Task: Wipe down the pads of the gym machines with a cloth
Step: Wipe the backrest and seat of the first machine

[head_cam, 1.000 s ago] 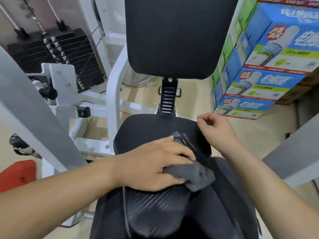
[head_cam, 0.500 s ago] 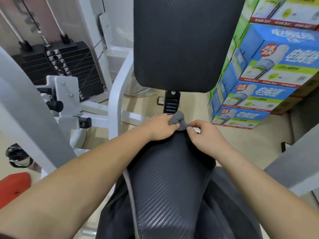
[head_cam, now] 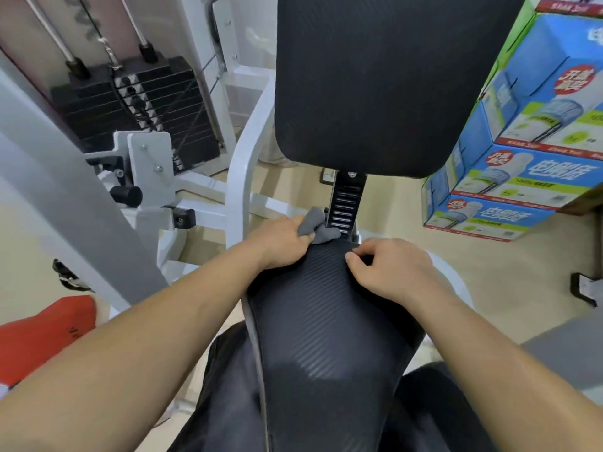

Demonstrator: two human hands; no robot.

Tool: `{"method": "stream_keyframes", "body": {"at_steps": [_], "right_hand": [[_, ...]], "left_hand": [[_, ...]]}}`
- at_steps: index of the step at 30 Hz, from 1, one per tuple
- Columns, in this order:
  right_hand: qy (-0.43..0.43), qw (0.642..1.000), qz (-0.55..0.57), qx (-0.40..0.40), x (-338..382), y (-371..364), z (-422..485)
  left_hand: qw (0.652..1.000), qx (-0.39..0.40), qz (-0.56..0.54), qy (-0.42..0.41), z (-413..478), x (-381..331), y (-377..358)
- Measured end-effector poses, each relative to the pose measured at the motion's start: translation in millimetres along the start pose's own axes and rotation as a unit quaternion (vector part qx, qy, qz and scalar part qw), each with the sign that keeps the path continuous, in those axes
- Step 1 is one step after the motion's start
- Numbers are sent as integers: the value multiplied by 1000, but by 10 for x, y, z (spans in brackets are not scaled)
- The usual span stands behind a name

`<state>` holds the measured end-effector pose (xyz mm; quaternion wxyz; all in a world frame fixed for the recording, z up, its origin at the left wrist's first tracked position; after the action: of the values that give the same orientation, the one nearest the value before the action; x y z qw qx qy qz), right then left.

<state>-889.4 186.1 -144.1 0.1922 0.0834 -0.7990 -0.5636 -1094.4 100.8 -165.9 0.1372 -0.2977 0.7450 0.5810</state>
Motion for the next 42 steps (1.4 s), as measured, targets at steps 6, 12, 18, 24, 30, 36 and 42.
{"method": "stream_keyframes", "body": {"at_steps": [6, 12, 18, 24, 30, 36, 42], "right_hand": [[-11, 999, -3, 47, 60, 53, -4], [-20, 999, -30, 26, 56, 65, 55], [-17, 999, -25, -13, -71, -33, 11], [27, 991, 134, -1, -211, -65, -461], [125, 977, 100, -140, -221, -333, -1243], [113, 980, 98, -129, -264, -356, -1214], [122, 962, 153, -190, -378, -262, -1439]], "left_hand": [[999, -2, 21, 28, 11, -133, 54], [998, -55, -9, 27, -105, -68, 26], [978, -187, -35, 83, -518, 79, -172], [959, -244, -23, 143, -1192, -266, -460], [946, -276, 2, 171, -1870, -766, -748], [932, -336, 64, 121, -2574, -1354, -1048], [919, -298, 258, 4, -3033, -1632, -1423]]}}
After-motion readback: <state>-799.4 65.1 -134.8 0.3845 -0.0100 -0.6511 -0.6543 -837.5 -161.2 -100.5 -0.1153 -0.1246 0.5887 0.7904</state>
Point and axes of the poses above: each hand's wrist, its own z-axis towards the middle knuckle, its own y-axis out of the back of the hand, x = y × z, the point moved 1 cm from there along z, towards the middle knuckle, and after that the axes turned 15 degrees about -y, right-handed, at the moved point
